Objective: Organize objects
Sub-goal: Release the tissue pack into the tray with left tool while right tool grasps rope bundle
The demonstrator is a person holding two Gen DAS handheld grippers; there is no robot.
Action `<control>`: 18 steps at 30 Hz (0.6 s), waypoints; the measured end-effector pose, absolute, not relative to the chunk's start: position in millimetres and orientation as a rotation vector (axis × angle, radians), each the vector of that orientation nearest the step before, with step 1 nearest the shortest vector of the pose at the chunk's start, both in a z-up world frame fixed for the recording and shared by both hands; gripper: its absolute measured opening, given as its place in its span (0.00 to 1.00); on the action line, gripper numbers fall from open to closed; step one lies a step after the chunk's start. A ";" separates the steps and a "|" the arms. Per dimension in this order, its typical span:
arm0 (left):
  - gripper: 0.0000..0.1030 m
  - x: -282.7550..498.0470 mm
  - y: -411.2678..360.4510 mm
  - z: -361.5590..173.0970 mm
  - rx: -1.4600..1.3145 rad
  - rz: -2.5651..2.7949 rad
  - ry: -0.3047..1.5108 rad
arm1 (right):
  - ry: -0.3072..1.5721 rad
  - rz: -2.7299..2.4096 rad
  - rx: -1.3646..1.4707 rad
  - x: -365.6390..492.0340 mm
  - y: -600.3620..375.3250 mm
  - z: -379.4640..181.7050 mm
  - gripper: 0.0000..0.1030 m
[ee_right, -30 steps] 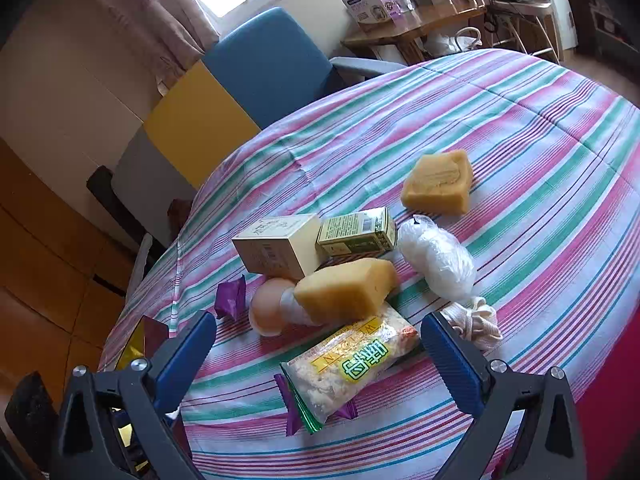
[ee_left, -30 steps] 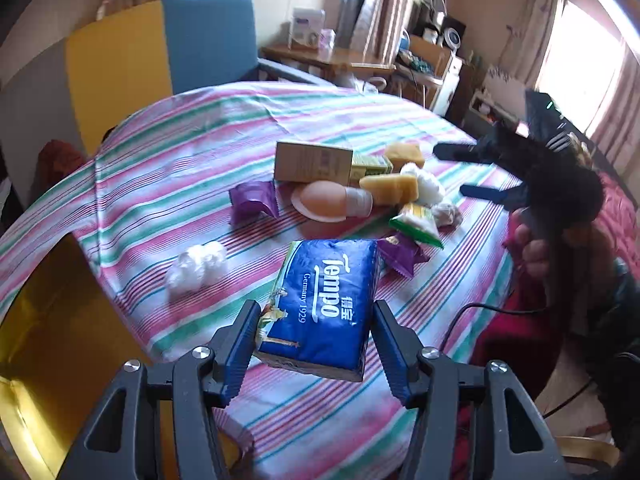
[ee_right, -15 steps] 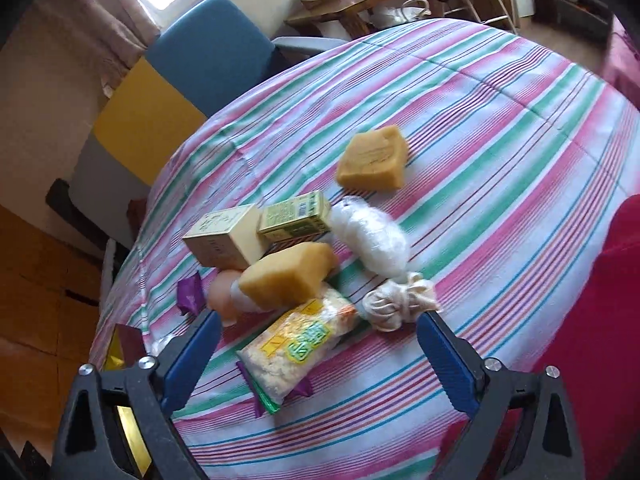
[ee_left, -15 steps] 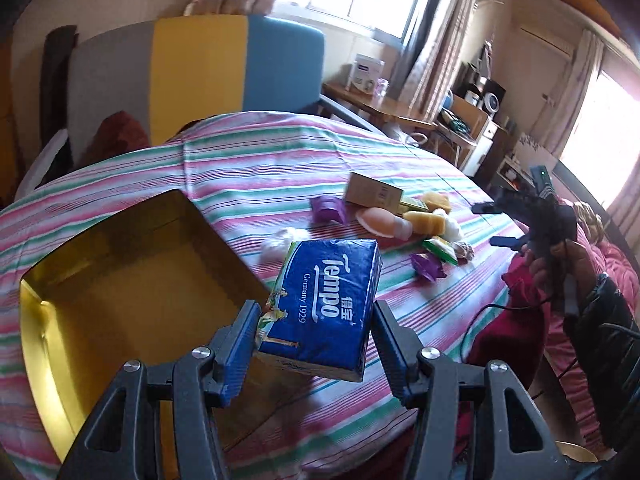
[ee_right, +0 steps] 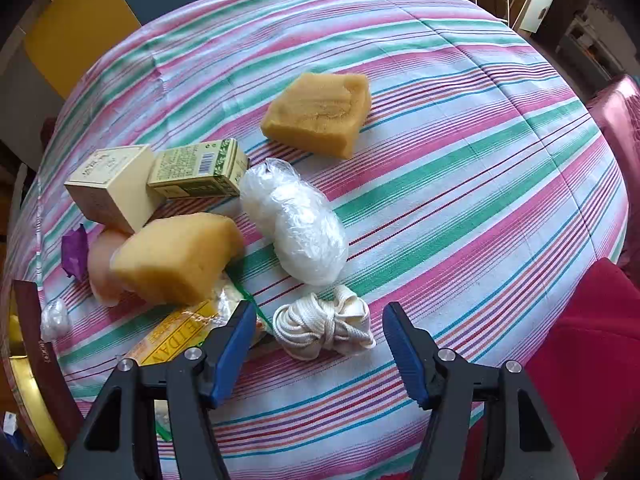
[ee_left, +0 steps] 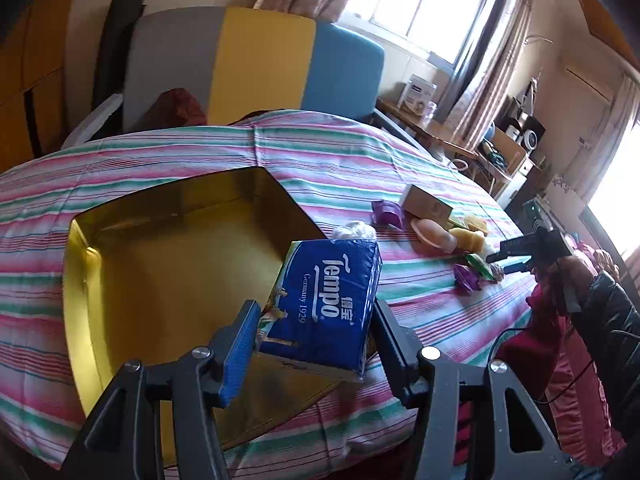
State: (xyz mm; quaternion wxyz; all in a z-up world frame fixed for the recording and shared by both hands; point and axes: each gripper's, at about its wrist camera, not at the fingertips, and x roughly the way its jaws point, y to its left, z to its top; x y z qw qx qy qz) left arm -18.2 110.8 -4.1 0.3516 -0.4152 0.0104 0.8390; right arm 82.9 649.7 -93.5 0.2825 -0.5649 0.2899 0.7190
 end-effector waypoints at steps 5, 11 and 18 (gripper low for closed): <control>0.56 -38.6 81.6 -7.5 -1.145 2.263 -0.041 | 0.675 1.926 -1.564 76.3 643.6 -98.3 0.42; 0.56 -90.3 45.6 -19.4 -1.290 2.388 -0.141 | 0.676 1.947 -1.542 81.3 643.1 -94.7 0.42; 0.56 -154.7 42.9 -34.8 -1.393 2.471 -0.118 | 0.689 1.972 -1.514 88.6 644.0 -89.8 0.42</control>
